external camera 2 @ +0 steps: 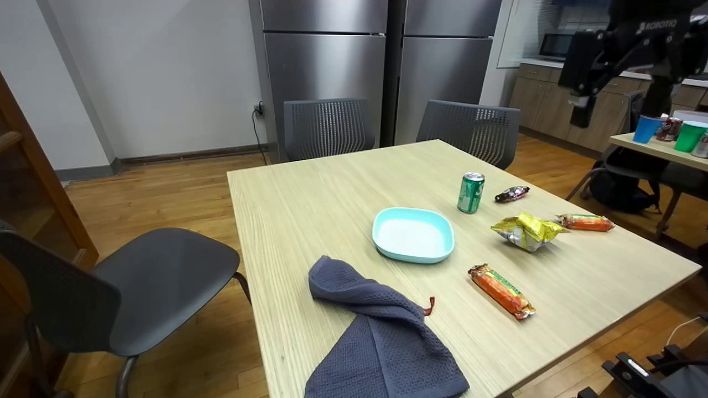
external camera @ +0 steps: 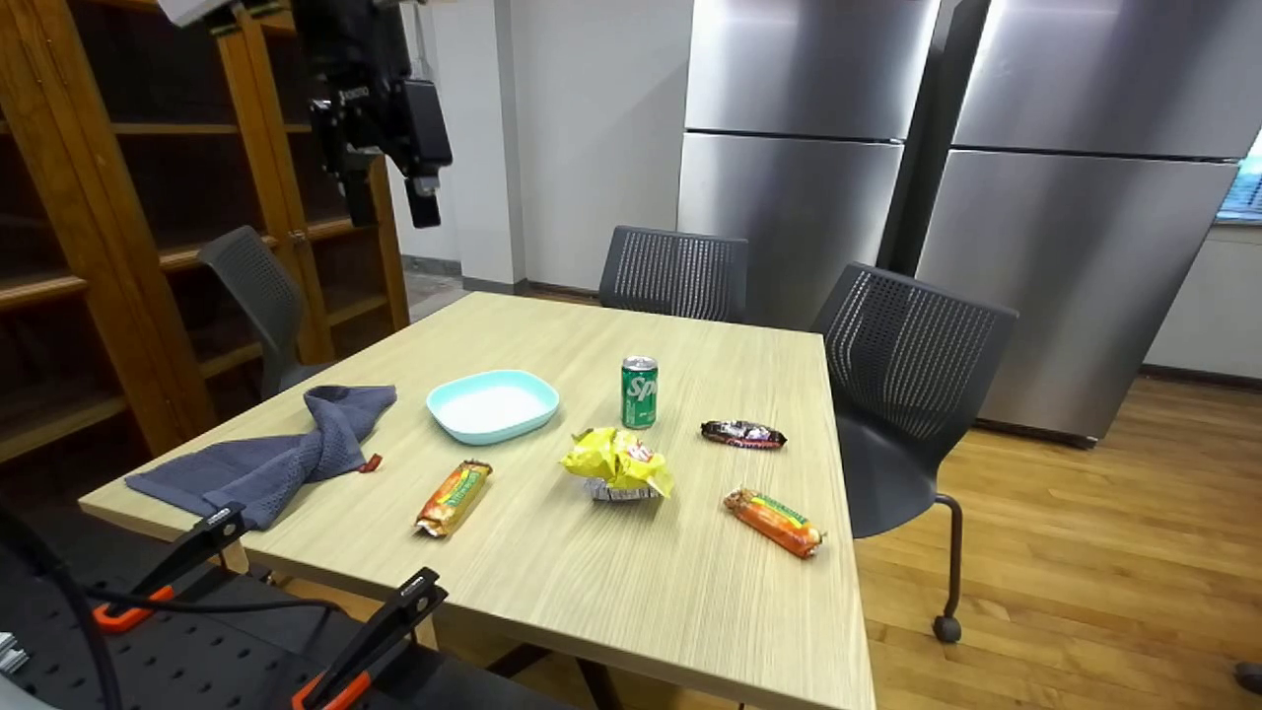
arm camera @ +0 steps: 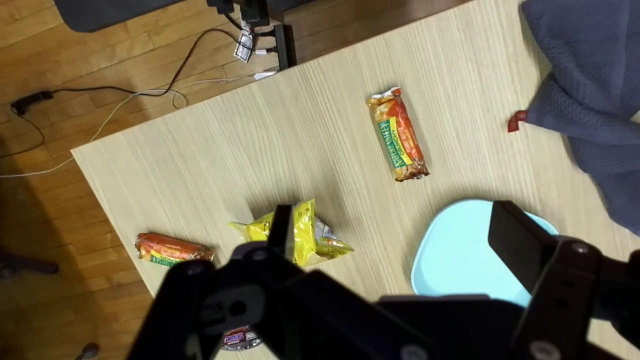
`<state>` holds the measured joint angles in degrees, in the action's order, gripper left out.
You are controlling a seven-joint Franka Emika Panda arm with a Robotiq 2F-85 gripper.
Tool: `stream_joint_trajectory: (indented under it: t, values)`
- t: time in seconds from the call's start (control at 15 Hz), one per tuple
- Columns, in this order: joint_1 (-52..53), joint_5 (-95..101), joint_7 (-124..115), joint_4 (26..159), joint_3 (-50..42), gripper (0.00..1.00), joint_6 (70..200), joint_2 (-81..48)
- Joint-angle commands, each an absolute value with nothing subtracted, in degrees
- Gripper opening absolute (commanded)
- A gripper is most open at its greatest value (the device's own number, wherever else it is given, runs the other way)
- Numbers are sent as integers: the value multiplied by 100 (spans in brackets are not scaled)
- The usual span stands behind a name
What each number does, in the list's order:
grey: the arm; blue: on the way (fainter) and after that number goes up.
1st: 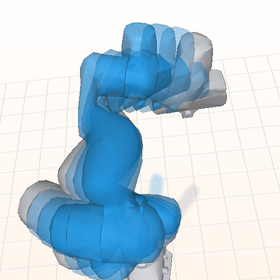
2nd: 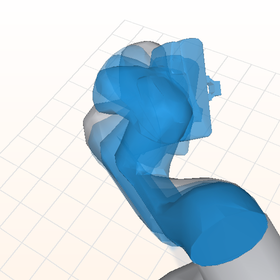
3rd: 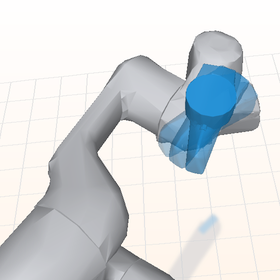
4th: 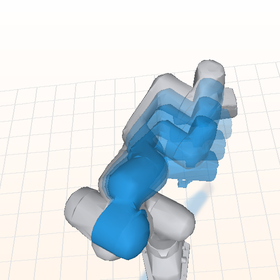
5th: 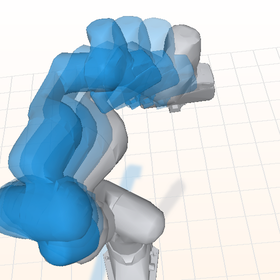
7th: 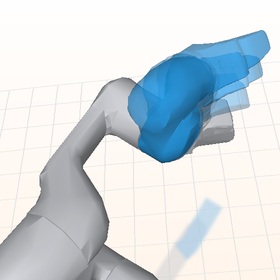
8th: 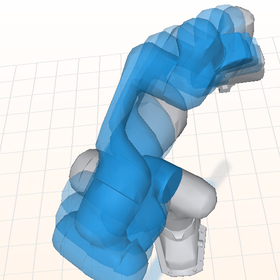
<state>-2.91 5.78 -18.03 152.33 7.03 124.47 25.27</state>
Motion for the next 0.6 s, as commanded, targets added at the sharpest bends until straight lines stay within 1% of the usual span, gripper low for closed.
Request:
stream_joint_trajectory:
  t: [0.0, 0.27, 0.33, 0.53]
  values:
    - [-373, 1027, -1596, 15076, 621, 100, 12886, 1697]
    - [-366, 1426, -1759, 14892, 529, 100, 13221, 842]
    - [-264, 1265, -1756, 15153, 497, 100, 13151, 1274]
    - [-249, 1277, -1755, 15130, 459, 100, 13198, 1084]
